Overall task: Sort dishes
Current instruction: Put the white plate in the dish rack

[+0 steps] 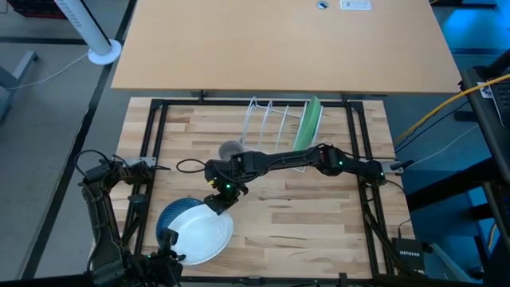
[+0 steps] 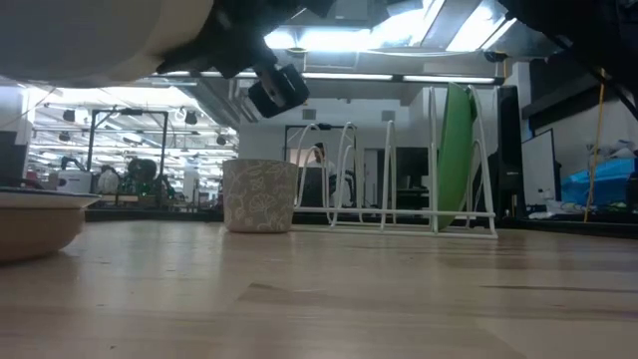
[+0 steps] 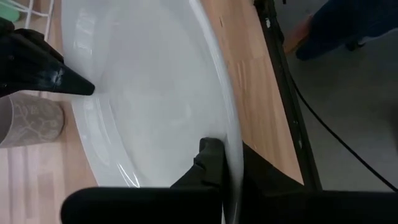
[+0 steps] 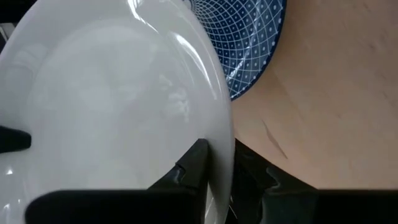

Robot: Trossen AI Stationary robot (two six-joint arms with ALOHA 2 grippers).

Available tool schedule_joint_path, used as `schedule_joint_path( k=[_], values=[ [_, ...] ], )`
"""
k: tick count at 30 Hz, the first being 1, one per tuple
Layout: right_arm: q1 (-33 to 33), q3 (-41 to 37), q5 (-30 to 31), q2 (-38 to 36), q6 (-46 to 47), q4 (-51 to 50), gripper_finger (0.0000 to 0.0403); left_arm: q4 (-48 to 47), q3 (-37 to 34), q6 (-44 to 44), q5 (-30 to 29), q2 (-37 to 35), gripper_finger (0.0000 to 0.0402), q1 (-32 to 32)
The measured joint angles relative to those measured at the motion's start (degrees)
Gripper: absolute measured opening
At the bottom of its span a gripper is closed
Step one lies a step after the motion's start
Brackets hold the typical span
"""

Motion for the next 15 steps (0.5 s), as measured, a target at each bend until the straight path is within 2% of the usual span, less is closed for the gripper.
schedule_joint_path(
  k=[15],
  values=[
    [0.03, 0.0, 1.59, 2.86, -1.94, 1.96, 0.0052, -0.34, 0.03, -2.41, 1.67, 5.29, 0.0002, 0.07]
  ],
)
